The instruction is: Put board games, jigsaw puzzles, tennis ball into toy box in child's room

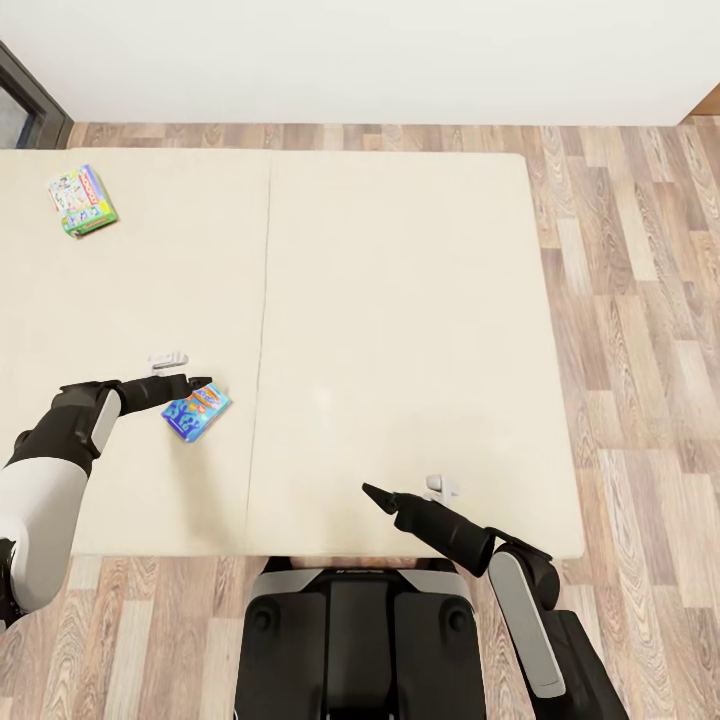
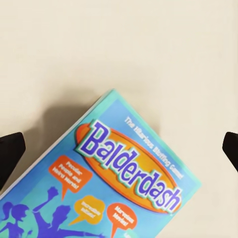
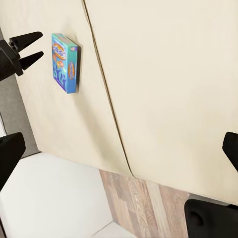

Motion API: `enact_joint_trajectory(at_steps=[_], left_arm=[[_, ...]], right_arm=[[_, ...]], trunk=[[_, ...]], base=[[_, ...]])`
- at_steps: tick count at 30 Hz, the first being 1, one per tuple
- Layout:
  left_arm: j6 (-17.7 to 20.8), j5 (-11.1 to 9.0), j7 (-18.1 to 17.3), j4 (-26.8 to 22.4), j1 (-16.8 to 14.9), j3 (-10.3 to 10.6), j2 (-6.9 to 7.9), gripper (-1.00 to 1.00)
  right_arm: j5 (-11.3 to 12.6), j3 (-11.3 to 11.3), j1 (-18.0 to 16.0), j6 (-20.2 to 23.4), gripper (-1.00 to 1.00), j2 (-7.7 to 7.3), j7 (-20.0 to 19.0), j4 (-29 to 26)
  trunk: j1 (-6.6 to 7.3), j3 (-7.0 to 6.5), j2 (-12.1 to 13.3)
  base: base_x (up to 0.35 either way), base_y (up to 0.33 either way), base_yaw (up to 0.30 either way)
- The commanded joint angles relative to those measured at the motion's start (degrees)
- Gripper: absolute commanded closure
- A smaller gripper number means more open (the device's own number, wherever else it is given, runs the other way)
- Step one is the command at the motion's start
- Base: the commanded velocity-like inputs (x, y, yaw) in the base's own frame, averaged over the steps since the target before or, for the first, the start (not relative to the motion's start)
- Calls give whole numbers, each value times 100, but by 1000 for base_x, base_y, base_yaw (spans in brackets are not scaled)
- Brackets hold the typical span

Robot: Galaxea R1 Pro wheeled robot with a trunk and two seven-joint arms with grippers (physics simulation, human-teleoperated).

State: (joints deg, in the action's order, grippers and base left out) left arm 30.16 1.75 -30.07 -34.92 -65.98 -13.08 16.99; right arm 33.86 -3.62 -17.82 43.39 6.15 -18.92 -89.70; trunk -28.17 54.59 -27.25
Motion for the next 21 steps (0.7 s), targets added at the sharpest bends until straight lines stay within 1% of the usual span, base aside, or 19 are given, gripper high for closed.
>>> enact_joint_trajectory(at_steps=[1, 10, 14, 15, 19, 21], left_arm=[[43, 18, -34, -6, -2, -28, -3, -100], [43, 11, -41, -6, -2, -28, -2, -100], [38, 10, -41, -6, -2, -28, 0, -100], [37, 10, -40, -6, -2, -28, 2, -100], [35, 10, -39, -4, 2, -28, 4, -100], [35, 8, -37, -3, 3, -28, 3, -100]], right_arm=[[-3, 11, -2, 29, -100, 2, -15, -3], [31, 73, -28, 214, -100, -53, -48, -87], [56, 128, -80, 622, -100, -66, -71, -117], [60, 178, -117, 783, -100, -67, -79, -124], [68, 296, -219, 1037, -100, -71, -89, -128], [71, 320, -239, 1085, -100, -74, -91, -129]], trunk=[[-3, 8, -8], [-3, 15, -8], [-3, 16, -8], [-3, 16, -8], [-3, 16, -8], [-3, 16, -8]], base=[[0, 0, 0], [0, 0, 0], [0, 0, 0], [0, 0, 0], [0, 0, 0], [0, 0, 0]])
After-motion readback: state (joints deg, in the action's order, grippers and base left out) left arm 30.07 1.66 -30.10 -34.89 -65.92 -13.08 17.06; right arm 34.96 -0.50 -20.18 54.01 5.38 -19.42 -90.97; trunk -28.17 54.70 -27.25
